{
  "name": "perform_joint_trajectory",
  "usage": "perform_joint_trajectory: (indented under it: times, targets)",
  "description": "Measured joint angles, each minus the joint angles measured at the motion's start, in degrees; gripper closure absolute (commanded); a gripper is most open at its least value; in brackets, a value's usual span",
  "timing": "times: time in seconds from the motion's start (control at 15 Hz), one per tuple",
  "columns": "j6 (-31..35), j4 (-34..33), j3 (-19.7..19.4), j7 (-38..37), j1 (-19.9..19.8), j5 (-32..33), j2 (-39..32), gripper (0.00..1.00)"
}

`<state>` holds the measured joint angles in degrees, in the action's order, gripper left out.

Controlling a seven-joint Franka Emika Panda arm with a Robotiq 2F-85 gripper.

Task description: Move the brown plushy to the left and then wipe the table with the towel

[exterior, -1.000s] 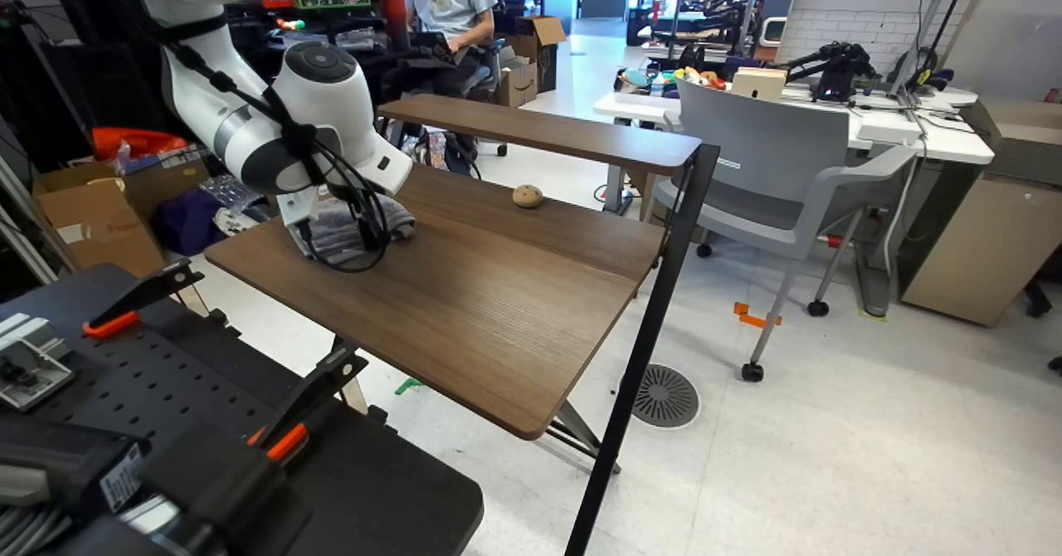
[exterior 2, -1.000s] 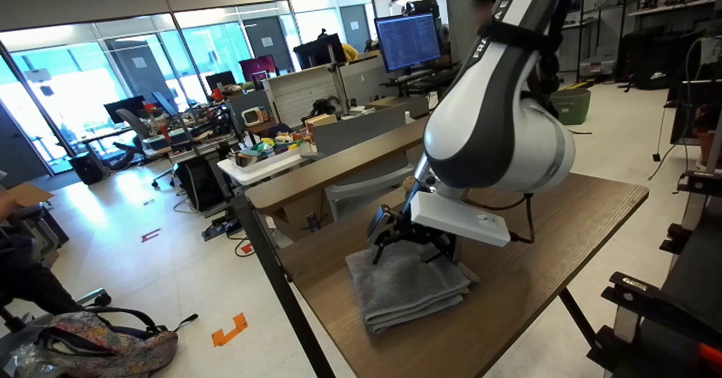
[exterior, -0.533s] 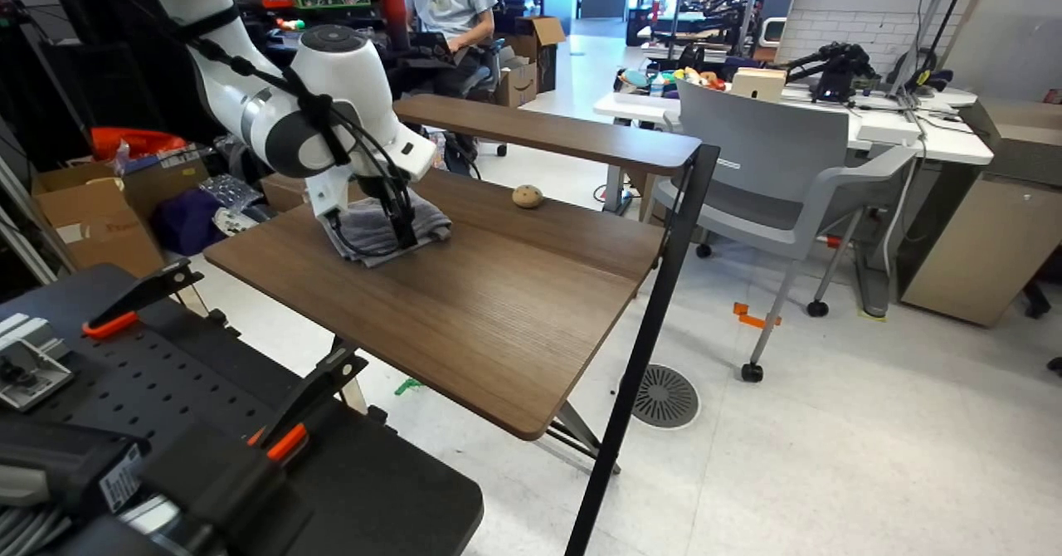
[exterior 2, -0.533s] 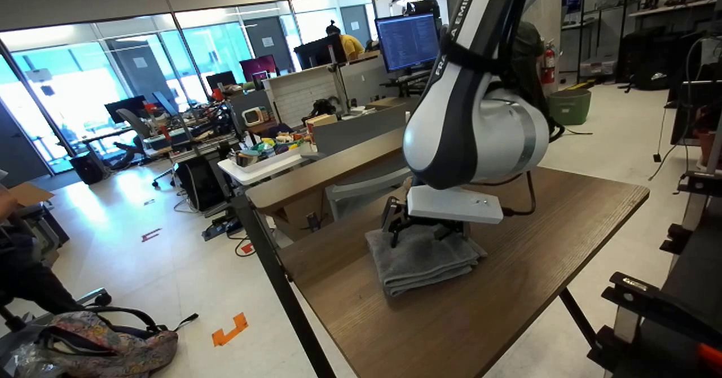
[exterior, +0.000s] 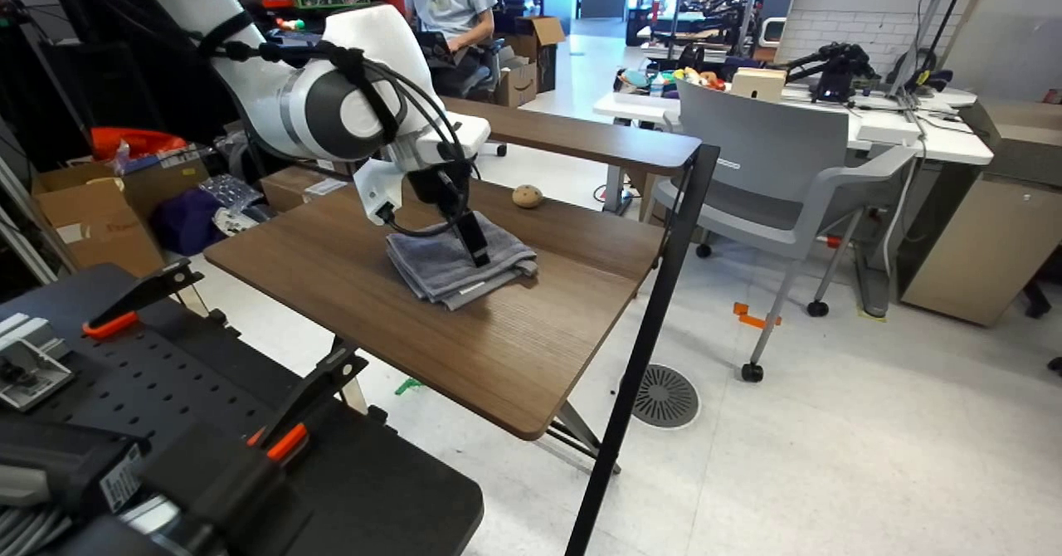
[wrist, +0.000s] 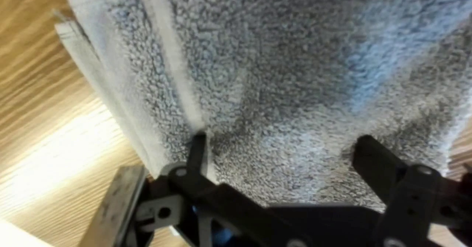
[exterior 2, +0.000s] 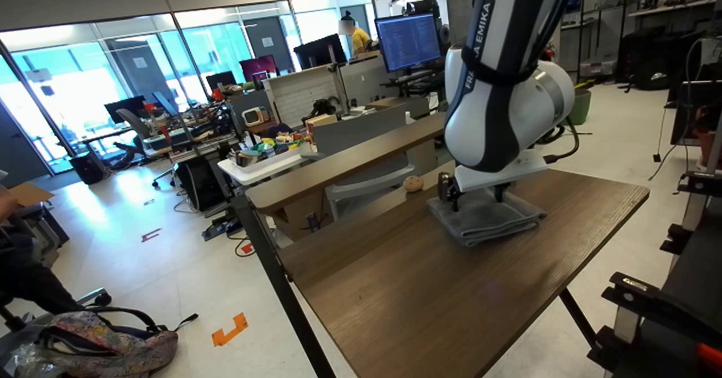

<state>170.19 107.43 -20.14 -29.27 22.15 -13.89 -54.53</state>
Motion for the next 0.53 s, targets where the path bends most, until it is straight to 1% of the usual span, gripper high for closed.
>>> perform_joint_trajectory:
  times: [0.13, 0.27, 0.4, 0.53]
  targets:
    - [-3.51, 2.0, -5.78, -1.56, 4.36, 2.44, 0.03, 0.0]
    - [-7.84, 3.5, -10.03, -3.24, 7.82, 6.16, 0.05, 0.0]
    - [-12.6, 4.47, -12.9, -4.75, 10.3, 10.59, 0.06, 0.0]
    - [-17.15, 4.91, -14.35, -5.12, 11.75, 15.14, 0.09, 0.0]
